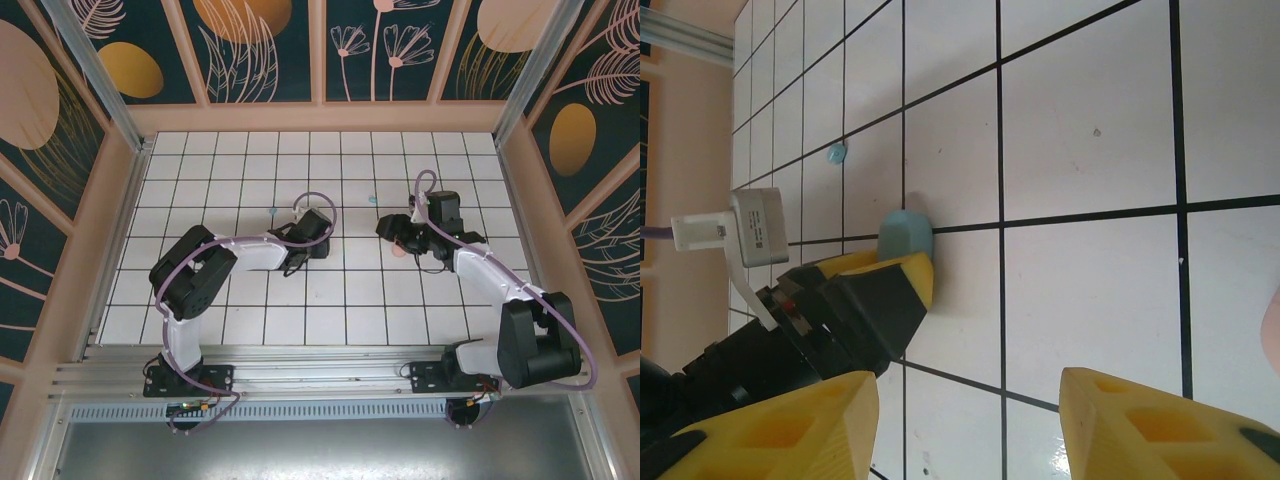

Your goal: Insert the wireless bluetooth earbuds into the charging case

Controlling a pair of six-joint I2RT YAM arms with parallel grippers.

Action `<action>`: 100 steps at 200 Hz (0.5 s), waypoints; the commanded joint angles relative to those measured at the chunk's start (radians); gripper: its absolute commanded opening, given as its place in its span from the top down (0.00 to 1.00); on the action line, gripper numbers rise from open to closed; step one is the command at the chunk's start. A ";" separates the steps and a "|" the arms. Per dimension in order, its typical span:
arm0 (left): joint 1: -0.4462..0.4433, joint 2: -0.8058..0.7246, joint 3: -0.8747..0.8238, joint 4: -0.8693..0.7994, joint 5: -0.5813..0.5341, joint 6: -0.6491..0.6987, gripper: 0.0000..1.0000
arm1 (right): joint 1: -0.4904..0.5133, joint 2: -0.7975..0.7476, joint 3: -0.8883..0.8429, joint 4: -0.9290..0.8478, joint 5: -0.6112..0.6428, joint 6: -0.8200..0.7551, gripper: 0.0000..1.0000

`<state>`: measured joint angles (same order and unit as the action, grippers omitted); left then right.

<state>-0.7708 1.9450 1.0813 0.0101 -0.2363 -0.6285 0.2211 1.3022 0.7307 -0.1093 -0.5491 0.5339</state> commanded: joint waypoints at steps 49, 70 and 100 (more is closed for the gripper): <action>-0.009 -0.137 -0.153 0.184 0.240 0.370 0.65 | -0.009 -0.031 0.018 0.010 -0.011 0.033 0.49; -0.010 -0.189 -0.171 0.217 0.312 0.473 0.74 | 0.008 -0.023 0.028 0.027 -0.026 0.046 0.50; -0.010 -0.264 -0.169 0.252 0.363 0.564 0.75 | 0.076 0.003 0.075 0.014 -0.029 0.040 0.50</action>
<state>-0.7727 1.7638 0.9077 0.1768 0.0391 -0.2062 0.2497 1.2949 0.7448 -0.1101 -0.5507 0.5610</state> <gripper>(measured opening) 0.386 0.502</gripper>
